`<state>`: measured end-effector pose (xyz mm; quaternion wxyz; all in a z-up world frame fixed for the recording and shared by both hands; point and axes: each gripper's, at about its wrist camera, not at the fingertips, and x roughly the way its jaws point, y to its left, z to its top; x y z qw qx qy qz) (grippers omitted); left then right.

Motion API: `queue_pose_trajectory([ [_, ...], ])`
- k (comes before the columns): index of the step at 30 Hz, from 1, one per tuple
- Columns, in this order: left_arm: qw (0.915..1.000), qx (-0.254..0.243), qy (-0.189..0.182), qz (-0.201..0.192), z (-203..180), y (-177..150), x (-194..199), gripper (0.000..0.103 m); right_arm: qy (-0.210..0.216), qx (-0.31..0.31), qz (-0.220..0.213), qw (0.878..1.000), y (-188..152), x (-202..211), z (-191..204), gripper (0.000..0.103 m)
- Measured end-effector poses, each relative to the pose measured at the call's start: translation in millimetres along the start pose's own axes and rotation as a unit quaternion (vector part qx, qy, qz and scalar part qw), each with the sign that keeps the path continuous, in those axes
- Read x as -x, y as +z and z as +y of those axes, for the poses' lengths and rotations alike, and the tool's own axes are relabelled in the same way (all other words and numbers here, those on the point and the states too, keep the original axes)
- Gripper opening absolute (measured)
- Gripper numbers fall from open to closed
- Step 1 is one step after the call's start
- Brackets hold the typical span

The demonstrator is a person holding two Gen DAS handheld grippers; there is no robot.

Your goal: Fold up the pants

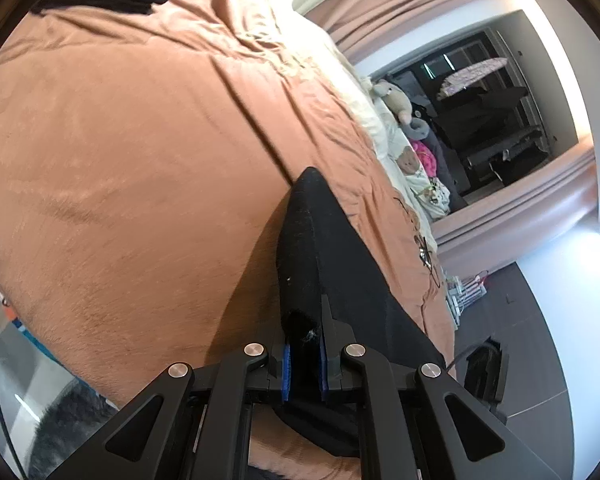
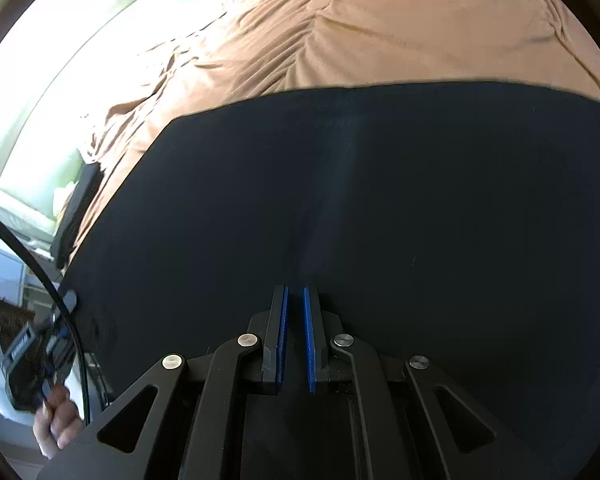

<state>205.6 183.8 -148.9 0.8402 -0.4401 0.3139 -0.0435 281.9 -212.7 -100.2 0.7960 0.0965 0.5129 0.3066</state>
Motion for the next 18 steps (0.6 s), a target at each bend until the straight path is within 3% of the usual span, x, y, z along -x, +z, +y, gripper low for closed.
queue_pose_trajectory([
  [9,0.9985,-0.044,-0.03,-0.009,-44,4,15,0.01,0.049,-0.018,0.001,0.999,-39,22,-13,0.003],
  [18,0.9931,-0.1,-0.06,-0.015,-105,3,21,0.01,0.037,-0.043,-0.068,0.996,-61,87,-53,0.008],
])
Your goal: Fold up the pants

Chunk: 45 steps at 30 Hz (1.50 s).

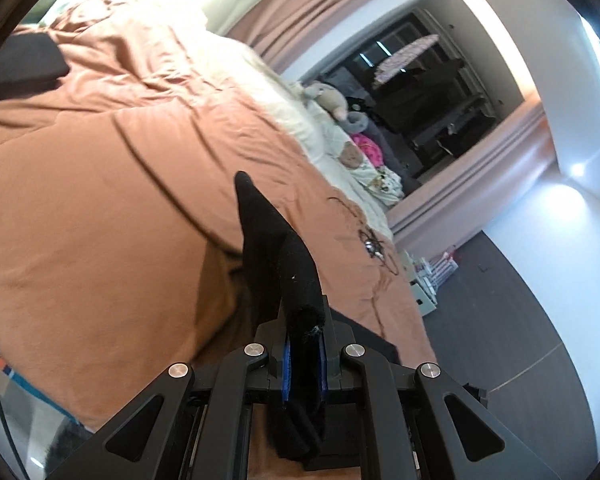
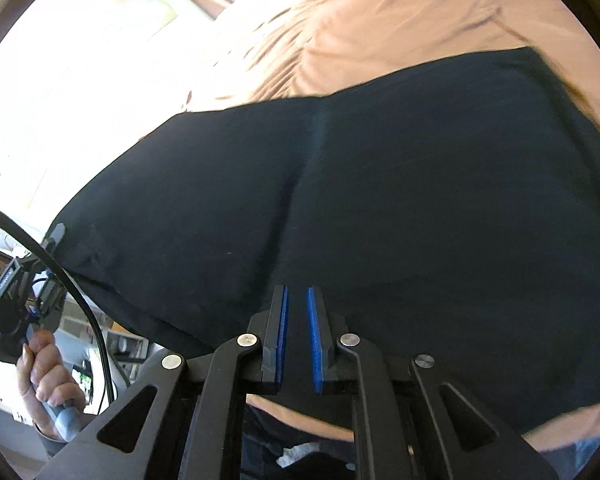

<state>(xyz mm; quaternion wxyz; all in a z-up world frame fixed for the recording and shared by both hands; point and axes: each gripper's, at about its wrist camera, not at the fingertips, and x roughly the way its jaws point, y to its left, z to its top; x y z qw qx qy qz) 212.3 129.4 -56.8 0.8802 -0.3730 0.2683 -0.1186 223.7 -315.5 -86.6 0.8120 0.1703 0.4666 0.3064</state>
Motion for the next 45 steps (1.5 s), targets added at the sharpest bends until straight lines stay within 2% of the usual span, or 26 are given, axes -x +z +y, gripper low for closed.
queue_pose_trajectory([
  [4,0.9995,-0.027,-0.017,0.005,-28,2,-7,0.009,-0.008,-0.014,-0.031,0.999,-2,37,-22,0.009],
  [6,0.9989,-0.04,-0.025,0.009,-42,4,-11,0.009,-0.012,-0.023,-0.047,0.999,-5,56,-32,0.014],
  [8,0.9978,-0.052,-0.037,0.015,-58,4,-16,0.009,-0.018,-0.033,-0.063,0.997,-10,76,-45,0.033],
  [10,0.9964,-0.065,-0.05,0.02,-73,1,-21,0.009,-0.023,-0.043,-0.078,0.996,-15,94,-57,0.046],
  [11,0.9958,-0.069,-0.055,0.023,-79,-1,-22,0.009,-0.025,-0.049,-0.087,0.995,-17,105,-66,0.049],
  [14,0.994,-0.08,-0.068,0.032,-95,-5,-30,0.009,-0.032,-0.061,-0.103,0.992,-22,129,-84,0.049],
  [22,0.9872,-0.118,-0.088,0.061,-137,-27,-51,0.009,-0.043,-0.089,-0.132,0.986,-52,151,-98,0.049],
  [28,0.9801,-0.134,-0.113,0.094,-157,-48,-65,0.009,-0.046,-0.105,-0.137,0.984,-74,165,-103,0.049],
  [36,0.9672,-0.153,-0.134,0.151,-177,-88,-98,0.01,-0.055,-0.127,-0.136,0.981,-84,180,-116,0.049],
  [38,0.9597,-0.165,-0.133,0.185,-183,-102,-112,0.013,-0.059,-0.134,-0.134,0.98,-88,184,-120,0.049],
  [39,0.9555,-0.171,-0.129,0.203,-185,-110,-119,0.018,-0.06,-0.137,-0.133,0.98,-88,185,-121,0.049],
  [41,0.945,-0.171,-0.137,0.243,-185,-123,-130,0.033,-0.061,-0.141,-0.133,0.979,-90,188,-122,0.049],
  [43,0.9373,-0.169,-0.154,0.263,-184,-132,-131,0.064,-0.059,-0.143,-0.134,0.979,-90,189,-125,0.049],
  [45,0.9374,-0.18,-0.151,0.257,-181,-134,-126,0.071,-0.055,-0.147,-0.137,0.978,-91,192,-124,0.049],
])
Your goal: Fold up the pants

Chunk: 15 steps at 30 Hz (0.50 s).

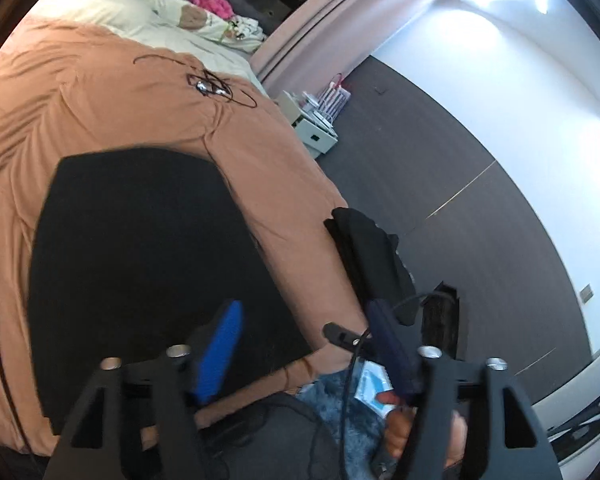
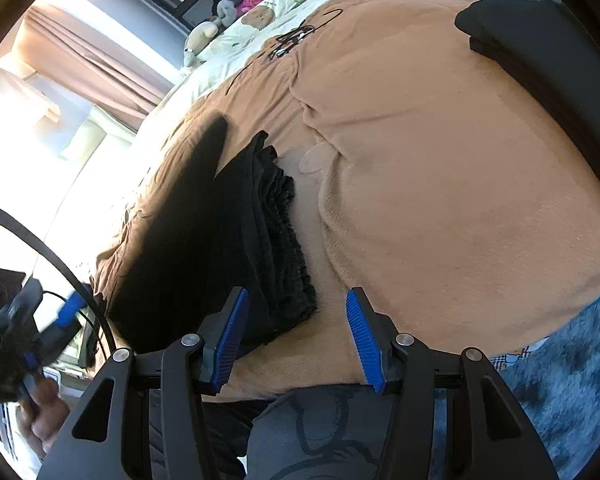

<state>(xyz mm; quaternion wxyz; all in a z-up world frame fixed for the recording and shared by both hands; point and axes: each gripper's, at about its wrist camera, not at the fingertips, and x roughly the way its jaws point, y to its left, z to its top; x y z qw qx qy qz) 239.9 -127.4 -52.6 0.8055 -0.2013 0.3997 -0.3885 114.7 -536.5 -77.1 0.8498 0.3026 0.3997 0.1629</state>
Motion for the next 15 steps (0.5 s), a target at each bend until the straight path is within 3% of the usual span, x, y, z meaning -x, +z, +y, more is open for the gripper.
queue_pose_trajectory([
  [15,0.994,0.055,0.094,-0.011,76,1,34,0.072,0.044,0.034,0.011,0.998,9,-34,19,0.049],
])
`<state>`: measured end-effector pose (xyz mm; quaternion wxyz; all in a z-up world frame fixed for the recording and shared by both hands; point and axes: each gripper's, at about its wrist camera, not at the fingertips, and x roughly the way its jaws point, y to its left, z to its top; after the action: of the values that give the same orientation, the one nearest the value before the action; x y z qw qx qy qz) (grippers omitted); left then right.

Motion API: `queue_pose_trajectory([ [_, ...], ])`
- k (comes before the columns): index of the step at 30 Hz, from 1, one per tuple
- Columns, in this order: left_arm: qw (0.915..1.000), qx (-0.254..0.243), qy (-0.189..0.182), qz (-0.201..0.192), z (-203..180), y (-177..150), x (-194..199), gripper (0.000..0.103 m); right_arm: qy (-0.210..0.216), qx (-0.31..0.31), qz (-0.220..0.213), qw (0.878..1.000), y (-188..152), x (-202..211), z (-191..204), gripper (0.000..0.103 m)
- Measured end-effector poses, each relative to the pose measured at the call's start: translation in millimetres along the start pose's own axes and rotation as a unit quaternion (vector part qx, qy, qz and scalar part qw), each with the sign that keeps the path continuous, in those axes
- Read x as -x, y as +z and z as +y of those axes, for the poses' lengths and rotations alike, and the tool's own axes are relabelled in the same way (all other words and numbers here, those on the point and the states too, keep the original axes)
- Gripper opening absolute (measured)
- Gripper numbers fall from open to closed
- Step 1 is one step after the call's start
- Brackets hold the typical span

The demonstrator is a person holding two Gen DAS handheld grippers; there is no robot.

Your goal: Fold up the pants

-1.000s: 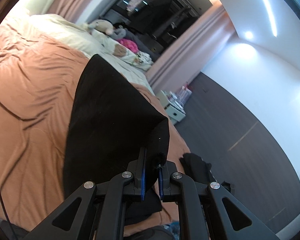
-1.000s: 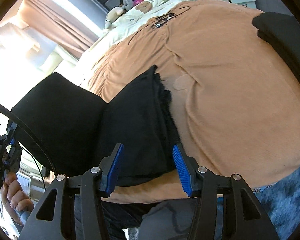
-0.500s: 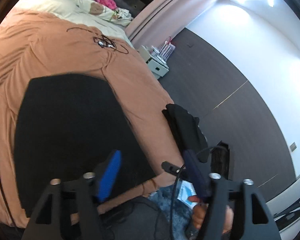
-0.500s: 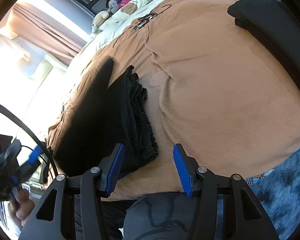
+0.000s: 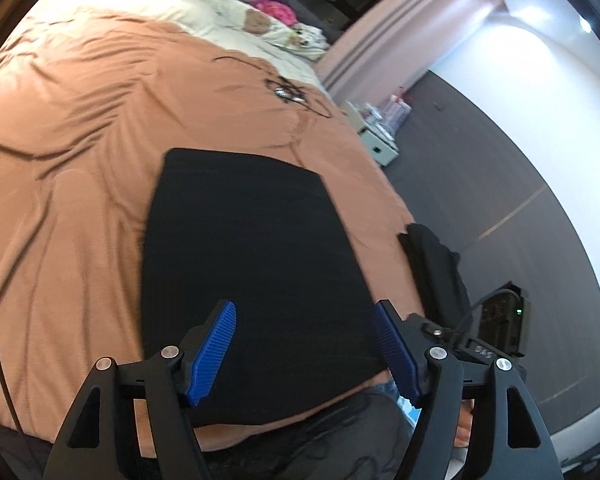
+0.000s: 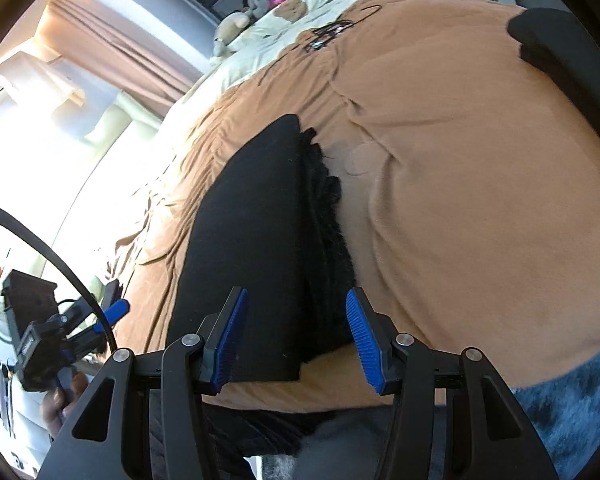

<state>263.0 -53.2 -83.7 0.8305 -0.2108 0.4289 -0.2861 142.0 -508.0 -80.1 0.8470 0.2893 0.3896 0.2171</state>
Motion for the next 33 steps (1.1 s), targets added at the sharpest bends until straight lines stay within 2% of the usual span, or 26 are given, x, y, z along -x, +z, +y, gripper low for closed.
queue_pose_trajectory([
  [10,0.9972,0.061,0.043,0.006,61,3,-13,0.072,0.004,0.012,0.044,0.999,15,-44,5,0.049],
  [13,0.9957,0.077,0.048,0.021,73,0,-25,0.072,0.01,0.019,0.053,0.998,20,-53,8,0.036],
  [14,0.9952,0.08,0.05,0.026,76,-2,-28,0.072,0.005,0.023,0.054,0.998,22,-56,8,0.027],
  [15,0.9946,0.084,0.052,0.032,79,-4,-32,0.072,0.004,0.025,0.054,0.998,23,-56,7,0.025],
  [17,0.9937,0.088,0.058,0.041,82,-8,-39,0.067,0.001,0.032,0.054,0.998,25,-58,8,0.016],
  [19,0.9925,0.091,0.064,0.051,85,-12,-46,0.061,0.001,0.039,0.048,0.998,25,-57,11,0.012],
  [21,0.9922,0.093,0.067,0.049,85,-15,-48,0.058,0.003,0.046,0.043,0.998,25,-54,12,0.01],
  [25,0.9921,0.08,0.086,0.043,75,-14,-39,0.04,-0.007,0.051,0.034,0.998,24,-48,10,0.008],
  [28,0.994,0.058,0.086,0.035,59,-11,-29,0.035,-0.02,0.049,0.029,0.998,23,-47,6,0.008],
  [33,0.9941,0.026,0.1,0.032,36,-9,-28,0.034,-0.036,0.038,0.038,0.998,26,-55,-4,0.008],
])
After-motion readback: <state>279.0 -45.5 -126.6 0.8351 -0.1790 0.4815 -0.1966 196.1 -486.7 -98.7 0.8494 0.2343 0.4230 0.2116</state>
